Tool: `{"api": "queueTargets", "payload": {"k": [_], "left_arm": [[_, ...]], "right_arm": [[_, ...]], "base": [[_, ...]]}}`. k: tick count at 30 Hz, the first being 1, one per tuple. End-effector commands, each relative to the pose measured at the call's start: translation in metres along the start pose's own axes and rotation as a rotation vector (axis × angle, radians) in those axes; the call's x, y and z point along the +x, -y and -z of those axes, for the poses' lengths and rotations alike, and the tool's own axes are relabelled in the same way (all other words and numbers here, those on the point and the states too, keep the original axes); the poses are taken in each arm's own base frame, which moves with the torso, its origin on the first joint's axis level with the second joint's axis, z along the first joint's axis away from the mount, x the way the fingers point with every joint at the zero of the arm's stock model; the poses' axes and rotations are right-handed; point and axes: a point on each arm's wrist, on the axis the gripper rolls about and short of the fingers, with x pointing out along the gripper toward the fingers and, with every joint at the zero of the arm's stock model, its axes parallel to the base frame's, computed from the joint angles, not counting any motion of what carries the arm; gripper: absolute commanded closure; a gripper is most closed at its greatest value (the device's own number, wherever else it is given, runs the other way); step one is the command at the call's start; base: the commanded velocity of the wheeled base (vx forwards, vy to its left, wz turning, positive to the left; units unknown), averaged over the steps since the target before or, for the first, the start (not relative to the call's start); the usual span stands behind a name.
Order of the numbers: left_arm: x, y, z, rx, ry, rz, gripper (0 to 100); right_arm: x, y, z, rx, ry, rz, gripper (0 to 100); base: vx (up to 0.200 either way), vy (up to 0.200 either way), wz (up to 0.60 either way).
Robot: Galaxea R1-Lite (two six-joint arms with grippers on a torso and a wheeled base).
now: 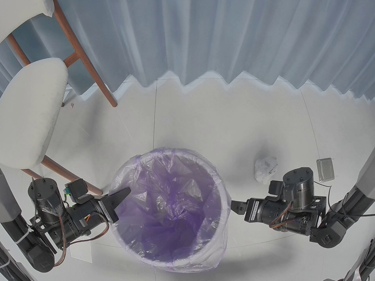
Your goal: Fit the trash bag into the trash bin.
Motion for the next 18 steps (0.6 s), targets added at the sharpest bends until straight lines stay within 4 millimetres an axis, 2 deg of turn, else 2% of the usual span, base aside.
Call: {"api": "queueTargets", "payload": {"k": [1, 6, 9, 10, 12, 18], "left_arm": [[-0.009, 0.005, -0.006, 0.004, 0.034, 0.015, 100], [-0.013, 0.007, -0.009, 0.005, 0.049, 0.022, 100], [-0.018, 0.010, -0.013, 0.009, 0.075, 0.035, 100], [-0.018, 0.010, -0.013, 0.009, 0.075, 0.035, 100], [-0.022, 0.012, -0.014, 0.003, 0.084, 0.041, 100], [-0.032, 0.014, -0.015, -0.031, 0.104, 0.043, 100]], "right_arm": [[0.014, 0.000, 0.014, -0.017, -0.055, 0.011, 0], [0.029, 0.007, 0.022, -0.024, -0.083, 0.035, 0], [0.044, 0.028, 0.019, -0.007, -0.051, 0.086, 0], [0.044, 0.028, 0.019, -0.007, -0.051, 0.086, 0], [0.050, 0.047, 0.014, -0.025, -0.029, 0.130, 0], [0.056, 0.076, 0.008, -0.015, 0.015, 0.188, 0]], "base": [[0.000, 0.000, 0.00], [0.000, 0.000, 0.00], [0.000, 0.000, 0.00], [0.000, 0.000, 0.00], [0.000, 0.000, 0.00], [0.000, 0.000, 0.00]]}}
